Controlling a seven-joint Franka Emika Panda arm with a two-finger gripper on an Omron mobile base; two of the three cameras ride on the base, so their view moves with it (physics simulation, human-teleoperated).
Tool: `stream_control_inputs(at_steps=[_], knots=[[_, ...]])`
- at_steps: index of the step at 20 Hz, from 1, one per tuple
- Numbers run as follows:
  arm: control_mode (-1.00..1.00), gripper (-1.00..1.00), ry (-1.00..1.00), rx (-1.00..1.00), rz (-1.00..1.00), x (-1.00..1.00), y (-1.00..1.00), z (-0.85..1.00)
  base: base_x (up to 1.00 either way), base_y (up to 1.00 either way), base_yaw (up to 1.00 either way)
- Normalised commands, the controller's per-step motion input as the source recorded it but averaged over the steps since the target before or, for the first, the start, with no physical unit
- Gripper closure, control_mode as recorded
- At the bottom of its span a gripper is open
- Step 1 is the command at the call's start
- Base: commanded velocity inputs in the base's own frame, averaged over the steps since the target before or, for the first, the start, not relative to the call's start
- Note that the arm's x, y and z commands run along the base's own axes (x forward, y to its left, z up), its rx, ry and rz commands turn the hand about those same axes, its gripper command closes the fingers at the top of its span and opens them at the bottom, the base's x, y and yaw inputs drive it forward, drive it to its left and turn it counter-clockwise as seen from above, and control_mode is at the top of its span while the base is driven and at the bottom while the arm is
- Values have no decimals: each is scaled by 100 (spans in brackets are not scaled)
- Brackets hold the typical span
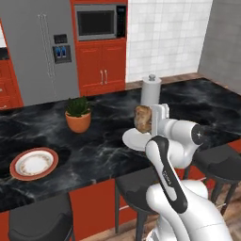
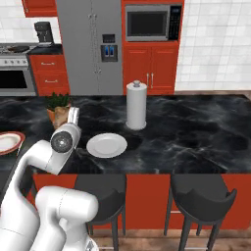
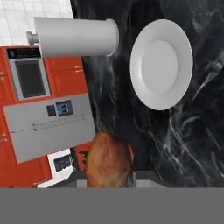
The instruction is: Take the chicken drumsticks from the pan and place one on each plate on the dining counter.
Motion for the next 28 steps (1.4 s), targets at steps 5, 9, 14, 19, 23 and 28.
stream_control_inputs(at_steps=[5, 9, 14, 19, 23, 28], knots=[[-100, 100, 0, 0, 15, 22, 0, -7, 26, 0, 25], [-100, 100, 7, 0, 22, 67, -4, -2, 0, 0, 0], [-100, 100, 42, 2, -5, 40, -39, 0, 0, 0, 0], [-100, 100, 57, 1, -18, 34, -45, -1, 0, 0, 0], [-100, 100, 52, 0, -11, 43, -34, -8, 0, 0, 0], [-100, 100, 58, 0, -8, 58, -17, -54, 0, 0, 0]])
